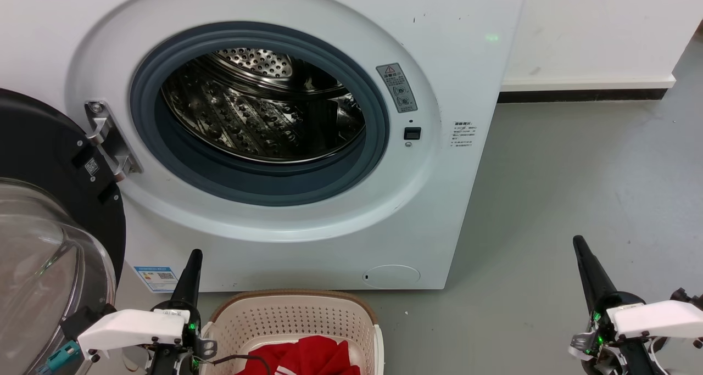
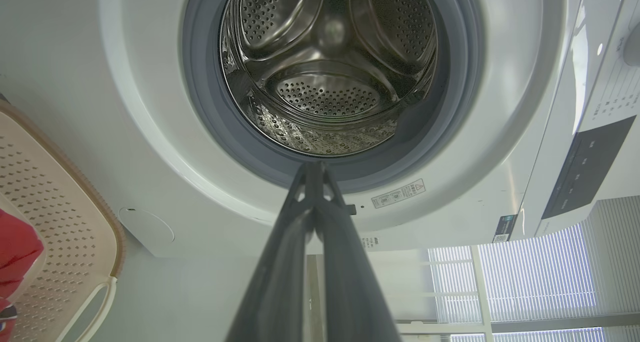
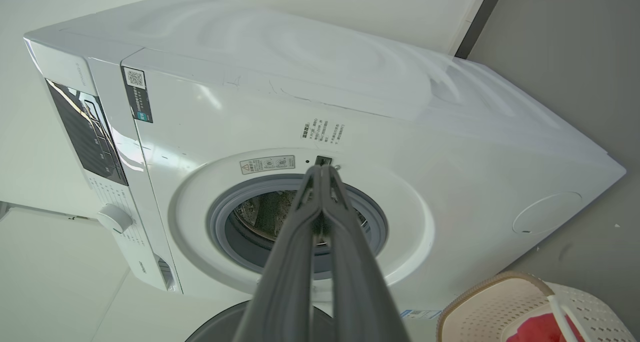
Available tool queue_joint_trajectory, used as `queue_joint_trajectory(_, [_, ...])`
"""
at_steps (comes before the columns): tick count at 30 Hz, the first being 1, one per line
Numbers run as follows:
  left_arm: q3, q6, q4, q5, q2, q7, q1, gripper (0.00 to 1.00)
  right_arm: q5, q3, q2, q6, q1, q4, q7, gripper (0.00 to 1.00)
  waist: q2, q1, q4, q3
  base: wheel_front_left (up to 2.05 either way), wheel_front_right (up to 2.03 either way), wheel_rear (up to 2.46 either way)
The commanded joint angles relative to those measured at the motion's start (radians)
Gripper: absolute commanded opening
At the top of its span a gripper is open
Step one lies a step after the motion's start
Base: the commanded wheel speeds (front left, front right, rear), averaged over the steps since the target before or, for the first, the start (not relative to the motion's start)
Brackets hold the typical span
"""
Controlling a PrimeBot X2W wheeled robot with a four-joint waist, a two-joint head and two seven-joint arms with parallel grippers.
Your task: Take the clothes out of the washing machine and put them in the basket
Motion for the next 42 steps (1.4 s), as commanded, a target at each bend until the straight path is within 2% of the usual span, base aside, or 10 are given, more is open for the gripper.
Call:
queue_joint_trajectory(1, [0.007,-0.009,-0.001,-0.018,-0.004,0.004,-0.018,0.00,0.023,-0.004,-0.002,0.000,-0.023,0.003,0.005,0.00,0.0000,0.0000,0.000,0.001,0.00,0.00,0.00])
queue_joint_trajectory(28, [0.048,-0.045,0.014,-0.203,-0.029,0.051,-0.034,0.00,0.236,-0.028,0.004,0.000,-0.051,0.042,0.026,0.00,0.0000,0.0000,0.000,0.018,0.00,0.00,0.00])
queue_joint_trajectory(42, [0.047,-0.044,0.013,-0.200,-0.029,0.051,-0.032,0.00,0.227,-0.033,0.008,0.000,-0.052,0.041,0.030,0.00,0.0000,0.0000,0.000,0.018,0.00,0.00,0.00])
